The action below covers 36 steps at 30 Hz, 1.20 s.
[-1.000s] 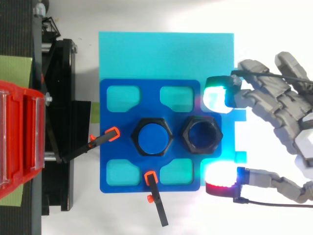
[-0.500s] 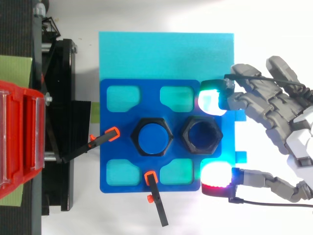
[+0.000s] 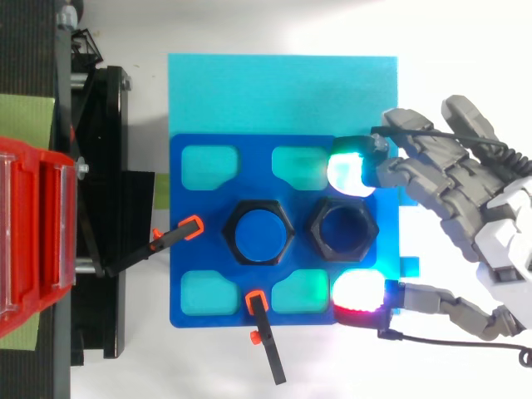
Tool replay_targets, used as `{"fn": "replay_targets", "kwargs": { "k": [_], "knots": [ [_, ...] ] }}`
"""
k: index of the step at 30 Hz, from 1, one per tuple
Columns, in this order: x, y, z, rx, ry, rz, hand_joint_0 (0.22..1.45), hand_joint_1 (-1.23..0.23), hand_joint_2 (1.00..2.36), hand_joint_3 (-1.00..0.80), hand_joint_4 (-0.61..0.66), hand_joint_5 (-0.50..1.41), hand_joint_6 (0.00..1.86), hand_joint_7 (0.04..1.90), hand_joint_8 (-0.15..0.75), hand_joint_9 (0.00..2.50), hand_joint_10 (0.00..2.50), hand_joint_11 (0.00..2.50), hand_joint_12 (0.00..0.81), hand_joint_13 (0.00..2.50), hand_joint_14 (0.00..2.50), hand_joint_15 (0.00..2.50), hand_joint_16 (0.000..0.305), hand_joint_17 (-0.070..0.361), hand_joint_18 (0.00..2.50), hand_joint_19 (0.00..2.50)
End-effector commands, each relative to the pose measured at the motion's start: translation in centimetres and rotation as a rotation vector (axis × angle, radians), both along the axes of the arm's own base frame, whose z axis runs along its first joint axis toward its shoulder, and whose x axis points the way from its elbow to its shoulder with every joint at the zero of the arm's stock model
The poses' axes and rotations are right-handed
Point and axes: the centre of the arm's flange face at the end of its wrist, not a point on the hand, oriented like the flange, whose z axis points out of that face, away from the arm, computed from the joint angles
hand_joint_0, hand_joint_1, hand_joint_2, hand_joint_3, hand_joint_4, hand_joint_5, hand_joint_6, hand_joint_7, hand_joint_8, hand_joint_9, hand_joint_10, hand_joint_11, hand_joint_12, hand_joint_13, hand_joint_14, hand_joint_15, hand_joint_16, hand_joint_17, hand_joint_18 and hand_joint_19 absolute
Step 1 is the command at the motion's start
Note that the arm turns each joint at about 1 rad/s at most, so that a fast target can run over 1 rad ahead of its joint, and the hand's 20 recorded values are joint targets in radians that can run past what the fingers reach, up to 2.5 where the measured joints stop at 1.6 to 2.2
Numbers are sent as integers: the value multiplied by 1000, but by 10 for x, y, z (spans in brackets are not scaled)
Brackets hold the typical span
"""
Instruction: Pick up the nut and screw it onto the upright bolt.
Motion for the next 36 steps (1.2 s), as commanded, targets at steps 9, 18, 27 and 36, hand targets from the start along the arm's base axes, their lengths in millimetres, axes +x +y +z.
{"fn": "replay_targets", "kwargs": {
  "k": [9, 18, 27, 36],
  "knots": [
    [5, -3, -3, -6, 6, 8, 492, -744, 1000, -500, 308, -229, 503, 859, 331, 349, 0, 0, 417, 374, 0, 0, 56, 126, 355, 0],
    [6, -4, -3, 3, -3, 14, 512, -721, 1000, -500, 342, -210, 504, 1000, 342, 422, 0, 0, 414, 425, 0, 0, 54, 121, 402, 0],
    [6, -7, -3, 0, 2, 16, 526, -713, 1000, -500, 347, -194, 504, 1081, 345, 456, 0, 0, 408, 456, 0, 0, 52, 117, 434, 0],
    [7, -9, -4, -7, 4, 28, 558, -692, 1000, -500, 327, -182, 503, 1190, 343, 493, 0, 0, 392, 478, 0, 0, 49, 111, 454, 0]
  ]
}}
